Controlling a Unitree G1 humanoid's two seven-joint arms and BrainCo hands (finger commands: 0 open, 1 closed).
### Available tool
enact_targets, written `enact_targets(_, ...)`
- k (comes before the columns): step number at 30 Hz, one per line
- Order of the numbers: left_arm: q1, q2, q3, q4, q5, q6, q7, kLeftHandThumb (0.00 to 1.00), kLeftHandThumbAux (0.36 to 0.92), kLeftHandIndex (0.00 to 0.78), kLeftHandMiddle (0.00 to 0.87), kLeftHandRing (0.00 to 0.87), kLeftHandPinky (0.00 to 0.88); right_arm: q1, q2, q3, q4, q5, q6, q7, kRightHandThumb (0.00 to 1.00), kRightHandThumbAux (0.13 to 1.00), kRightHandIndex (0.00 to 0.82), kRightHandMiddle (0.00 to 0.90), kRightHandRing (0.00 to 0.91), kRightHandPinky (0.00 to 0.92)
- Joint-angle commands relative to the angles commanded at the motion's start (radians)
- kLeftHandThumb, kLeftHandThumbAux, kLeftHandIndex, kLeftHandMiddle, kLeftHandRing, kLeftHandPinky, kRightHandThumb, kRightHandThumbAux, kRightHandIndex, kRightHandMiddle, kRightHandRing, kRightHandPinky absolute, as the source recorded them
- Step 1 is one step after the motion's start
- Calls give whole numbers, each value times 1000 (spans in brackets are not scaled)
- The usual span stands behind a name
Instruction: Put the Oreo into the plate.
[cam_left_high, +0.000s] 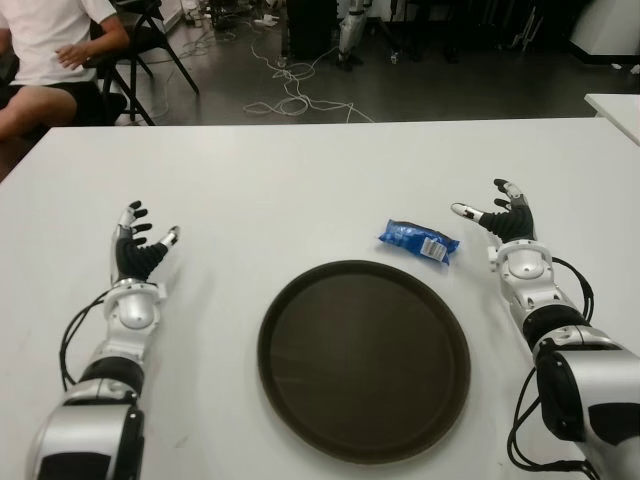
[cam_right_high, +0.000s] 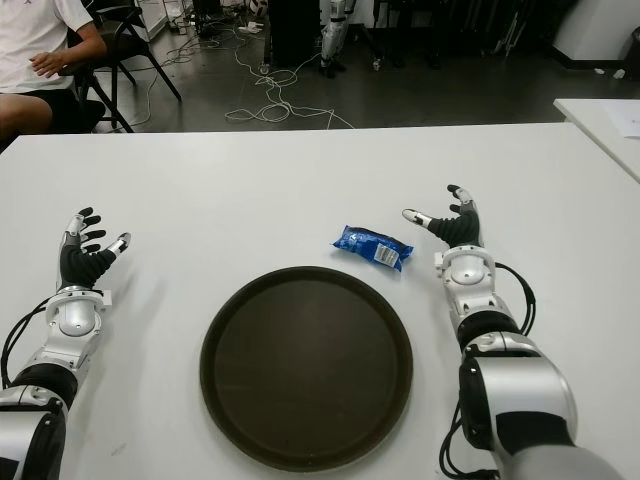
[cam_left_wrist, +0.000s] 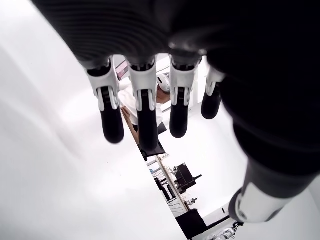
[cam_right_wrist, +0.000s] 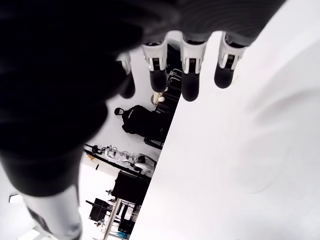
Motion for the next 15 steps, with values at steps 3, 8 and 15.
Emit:
enact_targets(3,0,0,0,0,-2,0,-5,252,705,98,174,199,224,1,-1,1,-1,-1,-3,3,0,778,149,109,104,75)
enact_targets(8,1,1,-3,1,1,-3,-8,240,709,93,166,189,204,3,-3,6,-3,-6,-7,1,0,783,146,112,105,77)
enact_targets(15,3,1,-3,0,1,-7,-7,259,709,102,175,196,226,3,-2,2,-3,-1,-8,1,0,758,176,122,118,91)
